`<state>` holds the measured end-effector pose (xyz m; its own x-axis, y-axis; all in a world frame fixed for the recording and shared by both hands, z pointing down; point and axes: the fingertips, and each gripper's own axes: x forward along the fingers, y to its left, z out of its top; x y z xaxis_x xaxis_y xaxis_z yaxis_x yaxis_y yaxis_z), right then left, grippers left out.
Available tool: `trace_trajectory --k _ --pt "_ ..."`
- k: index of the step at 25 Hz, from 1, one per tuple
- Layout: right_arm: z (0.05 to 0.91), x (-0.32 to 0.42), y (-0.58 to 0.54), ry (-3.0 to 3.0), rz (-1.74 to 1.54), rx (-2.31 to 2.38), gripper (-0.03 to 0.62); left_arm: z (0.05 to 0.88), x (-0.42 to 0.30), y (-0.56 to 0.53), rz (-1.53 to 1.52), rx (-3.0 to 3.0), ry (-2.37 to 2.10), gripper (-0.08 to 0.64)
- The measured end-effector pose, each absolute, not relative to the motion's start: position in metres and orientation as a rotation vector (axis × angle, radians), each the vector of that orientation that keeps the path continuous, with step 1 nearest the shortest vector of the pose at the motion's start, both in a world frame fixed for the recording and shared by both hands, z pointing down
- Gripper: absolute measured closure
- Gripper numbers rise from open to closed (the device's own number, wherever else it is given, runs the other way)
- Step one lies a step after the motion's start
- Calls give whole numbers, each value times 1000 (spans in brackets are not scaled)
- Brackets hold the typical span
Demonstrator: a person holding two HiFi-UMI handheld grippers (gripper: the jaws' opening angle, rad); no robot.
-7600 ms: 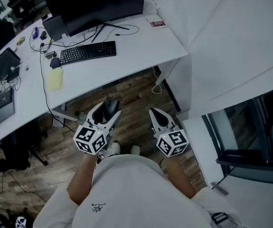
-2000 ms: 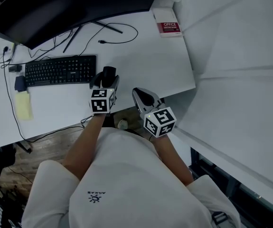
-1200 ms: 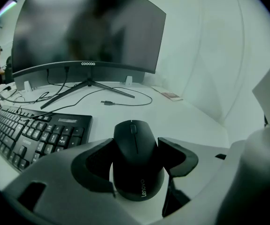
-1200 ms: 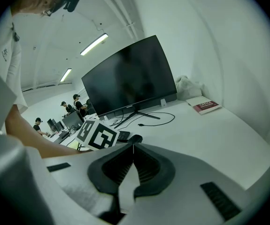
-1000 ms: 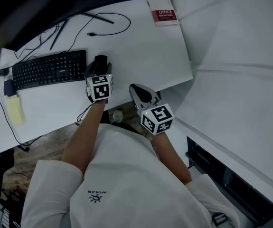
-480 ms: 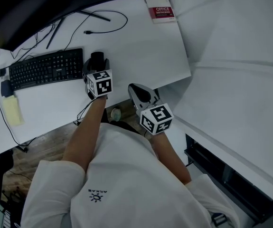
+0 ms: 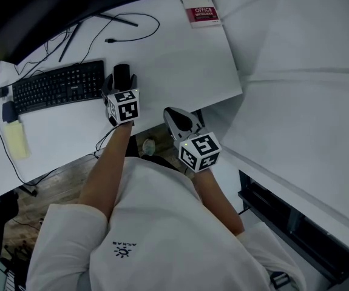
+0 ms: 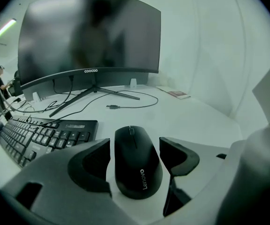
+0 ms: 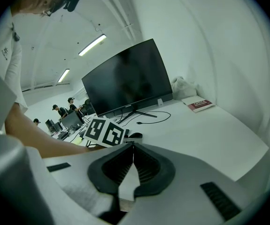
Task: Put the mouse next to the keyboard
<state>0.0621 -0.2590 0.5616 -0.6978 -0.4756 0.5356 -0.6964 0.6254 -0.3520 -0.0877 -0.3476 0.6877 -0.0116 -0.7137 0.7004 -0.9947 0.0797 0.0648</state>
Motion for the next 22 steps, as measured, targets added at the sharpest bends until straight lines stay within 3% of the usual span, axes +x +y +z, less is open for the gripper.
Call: trace_trajectory --k 10,18,22 --pt "543 75 -234 -2532 728 937 572 653 -86 -319 591 1744 -1827 253" --pt "519 96 -200 -2629 679 943 572 600 -65 -273 503 1829 -1837 474" --pt "511 107 -178 -2671 668 923 574 577 -51 -242 457 1858 -1846 531"
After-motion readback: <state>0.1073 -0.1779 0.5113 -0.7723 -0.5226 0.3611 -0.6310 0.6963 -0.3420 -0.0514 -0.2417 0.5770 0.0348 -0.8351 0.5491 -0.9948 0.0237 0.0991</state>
